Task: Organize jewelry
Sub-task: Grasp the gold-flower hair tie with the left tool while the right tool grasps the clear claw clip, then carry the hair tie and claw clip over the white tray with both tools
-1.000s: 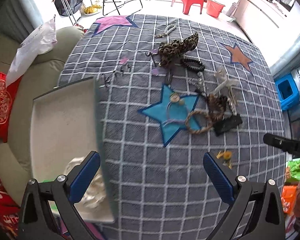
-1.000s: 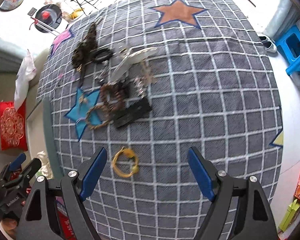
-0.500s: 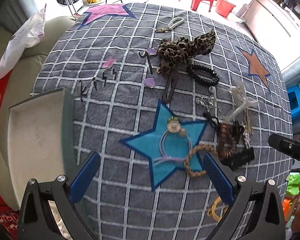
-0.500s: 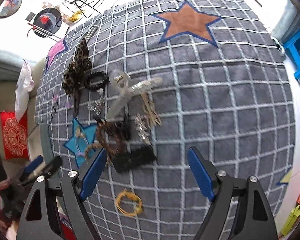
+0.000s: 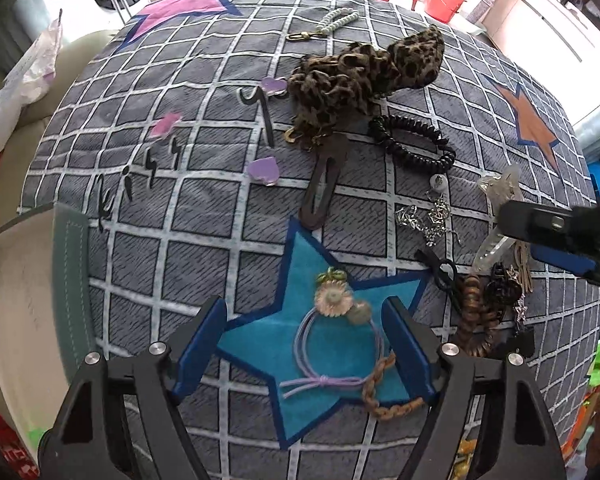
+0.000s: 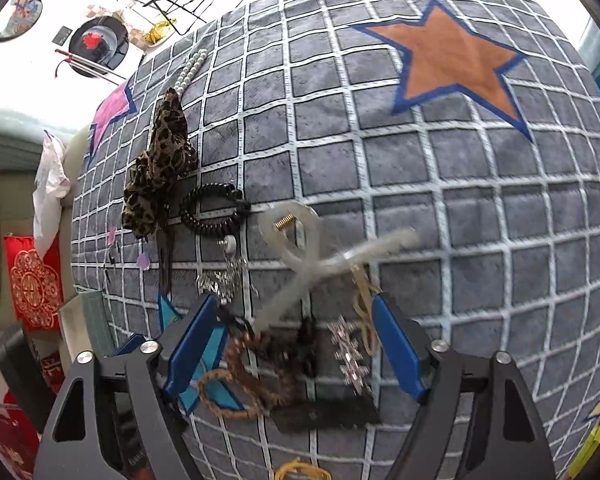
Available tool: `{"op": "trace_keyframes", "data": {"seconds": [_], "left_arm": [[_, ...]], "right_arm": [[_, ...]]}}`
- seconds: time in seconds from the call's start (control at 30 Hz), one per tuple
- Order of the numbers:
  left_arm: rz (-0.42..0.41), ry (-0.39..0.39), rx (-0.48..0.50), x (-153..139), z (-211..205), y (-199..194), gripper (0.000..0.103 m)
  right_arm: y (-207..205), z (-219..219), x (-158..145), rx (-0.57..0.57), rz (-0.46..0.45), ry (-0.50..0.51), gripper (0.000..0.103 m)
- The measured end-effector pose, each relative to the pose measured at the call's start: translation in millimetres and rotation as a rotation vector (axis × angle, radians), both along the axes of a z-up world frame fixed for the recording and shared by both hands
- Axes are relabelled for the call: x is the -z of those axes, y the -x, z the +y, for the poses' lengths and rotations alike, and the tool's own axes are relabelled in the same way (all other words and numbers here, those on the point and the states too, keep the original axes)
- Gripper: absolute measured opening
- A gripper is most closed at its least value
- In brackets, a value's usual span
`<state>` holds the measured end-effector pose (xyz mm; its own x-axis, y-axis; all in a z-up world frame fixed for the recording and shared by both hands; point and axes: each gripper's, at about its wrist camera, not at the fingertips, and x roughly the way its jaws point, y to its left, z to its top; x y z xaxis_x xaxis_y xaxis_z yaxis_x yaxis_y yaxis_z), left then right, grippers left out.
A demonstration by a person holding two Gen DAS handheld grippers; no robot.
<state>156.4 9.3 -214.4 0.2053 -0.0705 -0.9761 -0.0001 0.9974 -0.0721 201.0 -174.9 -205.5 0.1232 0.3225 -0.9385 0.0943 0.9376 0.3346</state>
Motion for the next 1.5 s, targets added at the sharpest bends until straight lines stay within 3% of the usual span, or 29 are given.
{"op": "trace_keyframes", "data": {"seconds": [0.17,0.27,0.3,0.37,0.47,0.53,0.67,0.9,1.5], "left_arm": [[-0.016,-0.025,0.018,4.7,-9.5,-3.0,0.078],[-0.026,-0.042,0.028,4.2,-15.0,-3.4,0.066],[-0.029,-0.040,0.030,3.7,-17.9,-4.0,0.060],[-0.033,-0.040,0.034,2.8,-23.1,-4.4,0.053],[-0.043,-0.035,0.043,1.1,-26.8,-4.9,0.030],[-0.041,0.002,0.041,0.5,-23.7,-8.2,0.027],[-0.055,0.050,0.040,-6.2,-7.1,-2.2,0.026],[-0.088,0.088,0.022,-28.2,7.7,11.1,0.026],[-0.139,0.113,0.027,-79.8,17.0,55.3,0.026]], "right_arm": [[-6.1,11.0,-1.6,-0.016,-0.035,0.075,0.070],[-7.1,17.2,-3.1,-0.037,-0.044,0.125,0.050],[-6.7,18.4,0.2,-0.042,-0.022,0.131,0.039],[-4.8,19.4,7.1,-0.040,0.009,0.139,0.035],[-0.6,20.0,6.7,-0.033,-0.014,0.162,0.018],[0.7,17.1,4.5,-0.025,-0.032,0.145,0.010],[2.8,5.4,-5.8,-0.012,-0.083,0.097,0.009],[13.1,-13.3,-19.5,0.014,-0.096,0.014,0.009],[61.2,-10.1,-51.4,-0.010,-0.095,-0.024,0.009]]}}
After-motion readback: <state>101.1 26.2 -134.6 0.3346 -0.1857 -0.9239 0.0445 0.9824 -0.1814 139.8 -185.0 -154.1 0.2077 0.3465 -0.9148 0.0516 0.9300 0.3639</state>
